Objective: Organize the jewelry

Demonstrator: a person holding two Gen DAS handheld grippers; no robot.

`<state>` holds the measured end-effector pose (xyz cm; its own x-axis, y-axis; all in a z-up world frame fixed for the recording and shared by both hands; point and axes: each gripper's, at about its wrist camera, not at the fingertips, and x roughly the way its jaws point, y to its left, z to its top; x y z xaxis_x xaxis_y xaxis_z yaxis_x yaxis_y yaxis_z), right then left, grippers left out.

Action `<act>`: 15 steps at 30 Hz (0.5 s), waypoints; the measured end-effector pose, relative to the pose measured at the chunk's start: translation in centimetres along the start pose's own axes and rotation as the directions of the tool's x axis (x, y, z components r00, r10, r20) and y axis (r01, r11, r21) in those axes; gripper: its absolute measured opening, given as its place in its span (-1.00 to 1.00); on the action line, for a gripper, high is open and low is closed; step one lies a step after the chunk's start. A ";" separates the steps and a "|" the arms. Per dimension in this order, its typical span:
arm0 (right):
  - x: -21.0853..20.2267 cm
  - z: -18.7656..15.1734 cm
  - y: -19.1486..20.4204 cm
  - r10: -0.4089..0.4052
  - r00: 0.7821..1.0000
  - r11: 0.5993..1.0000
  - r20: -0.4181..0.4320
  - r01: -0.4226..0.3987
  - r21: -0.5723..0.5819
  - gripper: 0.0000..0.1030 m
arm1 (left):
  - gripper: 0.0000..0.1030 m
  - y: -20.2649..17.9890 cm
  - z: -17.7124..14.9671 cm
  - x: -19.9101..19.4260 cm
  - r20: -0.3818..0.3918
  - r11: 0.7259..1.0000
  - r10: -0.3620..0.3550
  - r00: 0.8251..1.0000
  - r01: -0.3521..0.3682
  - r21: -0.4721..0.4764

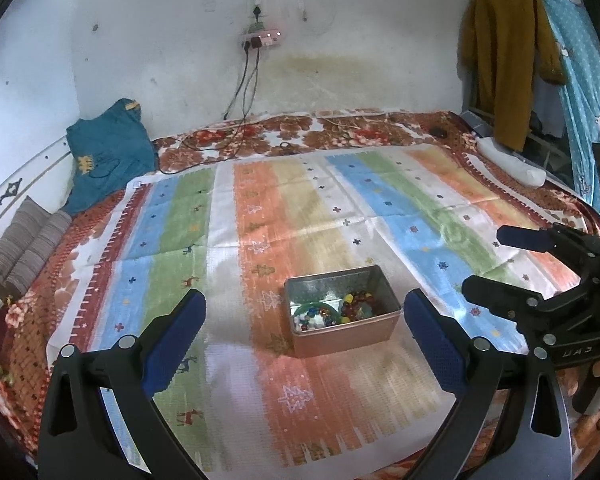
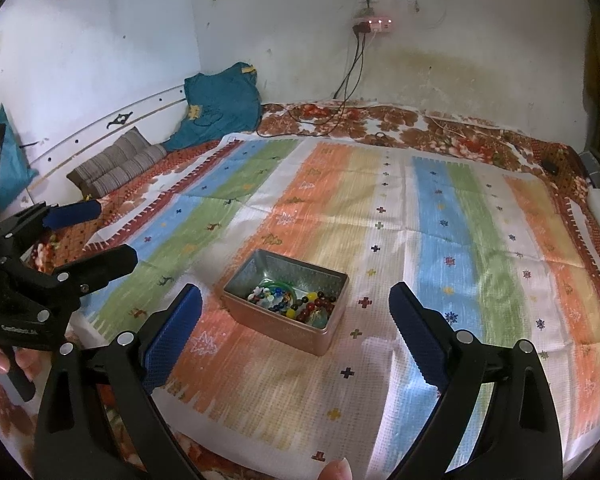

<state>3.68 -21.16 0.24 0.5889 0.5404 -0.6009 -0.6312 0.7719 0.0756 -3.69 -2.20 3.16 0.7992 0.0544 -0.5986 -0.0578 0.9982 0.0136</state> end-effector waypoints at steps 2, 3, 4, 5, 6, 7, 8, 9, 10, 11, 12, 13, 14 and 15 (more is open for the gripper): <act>0.0 0.0 0.0 0.001 1.000 1.000 -0.001 -0.001 0.000 0.85 | 0.89 -0.1 -0.1 0.0 -0.003 1.000 0.004 1.000 -0.004 0.007; 0.1 0.0 0.1 0.003 1.000 1.000 -0.002 -0.003 0.000 0.85 | 0.89 -0.1 0.0 0.0 -0.004 1.000 0.003 1.000 -0.003 0.010; 0.1 0.0 0.1 0.003 1.000 1.000 -0.002 -0.003 -0.001 0.85 | 0.89 -0.1 0.0 0.0 -0.003 1.000 0.003 1.000 -0.003 0.011; 0.1 0.0 0.1 0.002 1.000 1.000 -0.001 -0.002 -0.002 0.85 | 0.89 -0.2 0.0 -0.1 -0.003 1.000 0.002 1.000 -0.002 0.012; 0.1 0.0 0.2 0.000 1.000 1.000 0.000 0.000 -0.007 0.85 | 0.89 -0.2 0.0 0.0 -0.005 1.000 0.003 1.000 -0.003 0.012; 0.1 -0.1 0.2 -0.001 1.000 1.000 -0.001 0.001 -0.006 0.85 | 0.89 -0.2 0.0 0.0 -0.005 1.000 0.001 1.000 -0.001 0.013; 0.1 -0.1 0.2 -0.003 1.000 1.000 -0.002 0.003 -0.009 0.85 | 0.89 -0.3 0.0 0.0 -0.007 1.000 0.002 1.000 -0.002 0.018; 0.2 -0.1 0.2 -0.006 1.000 1.000 -0.004 0.006 -0.012 0.85 | 0.89 -0.4 0.0 0.0 -0.008 1.000 0.006 1.000 -0.006 0.024; 0.1 -0.1 0.2 -0.005 1.000 1.000 -0.003 0.005 -0.010 0.85 | 0.89 -0.5 0.0 0.0 -0.008 1.000 0.007 1.000 -0.006 0.027; 0.1 -0.2 0.2 -0.004 1.000 1.000 -0.003 0.004 -0.011 0.85 | 0.89 -0.5 0.0 0.0 -0.008 1.000 0.006 1.000 -0.005 0.028; 0.1 -0.2 0.2 -0.004 1.000 1.000 -0.002 0.004 -0.010 0.85 | 0.89 -0.5 0.0 -0.1 -0.008 1.000 0.003 1.000 -0.003 0.026; 0.1 -0.1 0.2 -0.003 1.000 1.000 -0.003 0.003 -0.009 0.85 | 0.89 -0.5 0.0 0.0 -0.008 1.000 0.004 1.000 -0.004 0.024; 0.1 -0.1 0.3 -0.003 1.000 1.000 -0.004 0.003 -0.008 0.85 | 0.89 -0.5 0.0 0.0 -0.009 1.000 0.005 1.000 -0.005 0.025; 0.1 -0.1 0.2 0.000 1.000 1.000 -0.003 0.000 -0.006 0.85 | 0.89 -0.5 0.0 0.0 -0.009 1.000 0.006 1.000 -0.006 0.026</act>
<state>3.52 -20.96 0.07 0.5877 0.5394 -0.6030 -0.6339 0.7701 0.0710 -3.66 -2.71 3.19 0.7934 0.0603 -0.6056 -0.0471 0.9982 0.0377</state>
